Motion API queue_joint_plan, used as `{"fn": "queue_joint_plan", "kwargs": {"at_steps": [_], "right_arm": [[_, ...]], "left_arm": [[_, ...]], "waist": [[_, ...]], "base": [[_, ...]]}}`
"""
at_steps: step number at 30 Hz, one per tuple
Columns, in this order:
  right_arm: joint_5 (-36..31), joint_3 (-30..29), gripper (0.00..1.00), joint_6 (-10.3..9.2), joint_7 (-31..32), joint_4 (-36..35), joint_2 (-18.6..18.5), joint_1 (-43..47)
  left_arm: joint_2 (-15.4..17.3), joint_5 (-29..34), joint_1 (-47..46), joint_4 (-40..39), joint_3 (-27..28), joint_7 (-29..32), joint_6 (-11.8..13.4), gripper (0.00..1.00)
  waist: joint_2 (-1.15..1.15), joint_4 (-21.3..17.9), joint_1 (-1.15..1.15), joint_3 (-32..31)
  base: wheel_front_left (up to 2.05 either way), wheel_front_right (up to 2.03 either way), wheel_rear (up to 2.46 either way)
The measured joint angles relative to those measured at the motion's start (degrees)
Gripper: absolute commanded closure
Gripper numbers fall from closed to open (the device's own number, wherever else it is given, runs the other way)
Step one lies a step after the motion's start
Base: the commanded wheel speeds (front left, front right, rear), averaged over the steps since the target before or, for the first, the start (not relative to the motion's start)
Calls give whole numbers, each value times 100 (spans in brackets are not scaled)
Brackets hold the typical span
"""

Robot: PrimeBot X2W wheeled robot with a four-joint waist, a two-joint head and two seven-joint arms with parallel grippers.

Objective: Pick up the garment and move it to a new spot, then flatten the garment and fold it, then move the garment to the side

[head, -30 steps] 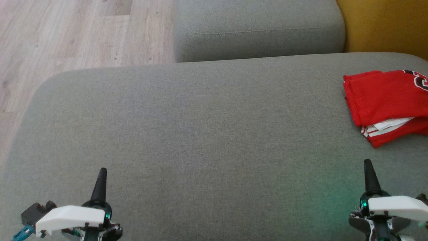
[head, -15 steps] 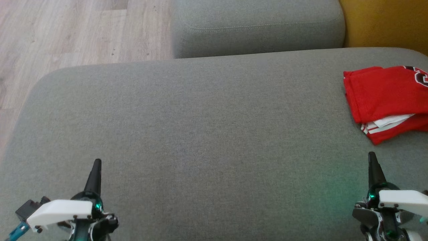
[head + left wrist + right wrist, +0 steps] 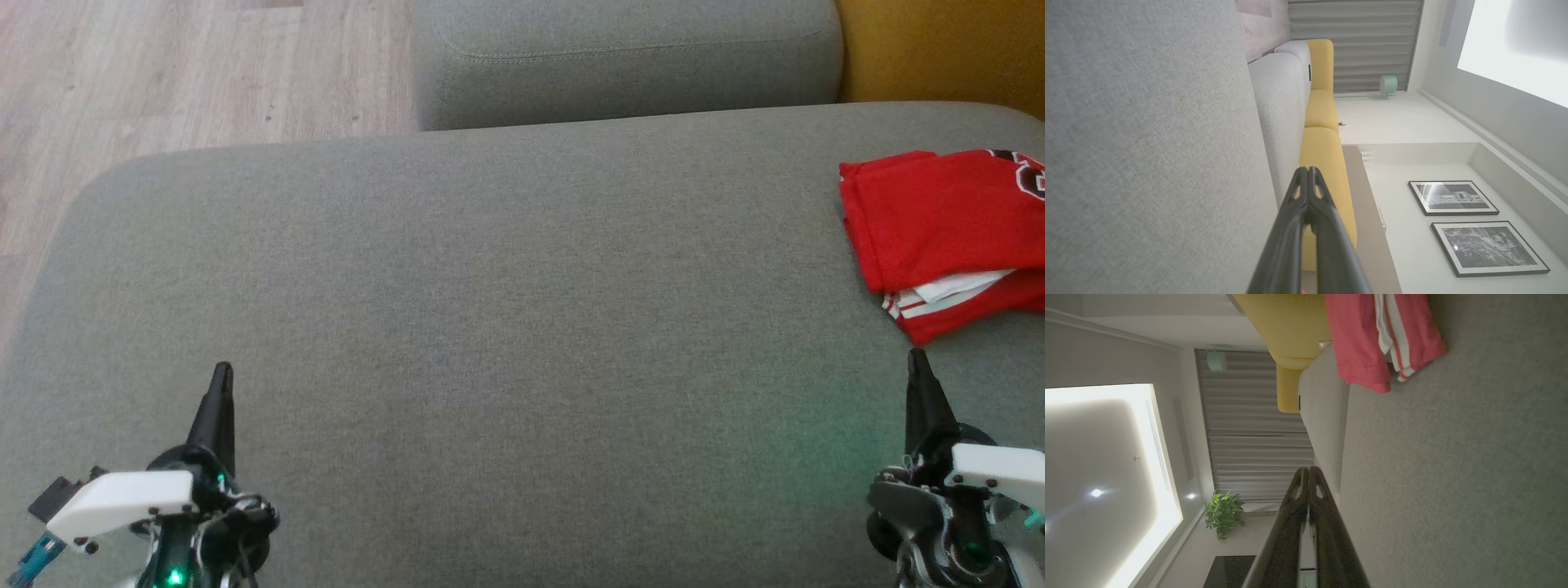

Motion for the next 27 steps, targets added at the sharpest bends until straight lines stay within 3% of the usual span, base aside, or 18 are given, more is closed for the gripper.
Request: {"fn": "queue_joint_plan", "kwargs": {"at_steps": [6, 27], "right_arm": [[288, -53, 100, 0, 93, -11, 0, -7], [288, -62, 100, 0, 97, -12, 0, -9]], "left_arm": [[-3, -299, -113, 15, 42, 68, -42, 100], [-11, -302, -121, 24, 67, 102, -42, 100]], "waist": [[0, -10, 0, 26], [0, -10, 0, 25]], "base": [[0, 0, 0], [0, 0, 0]]}}
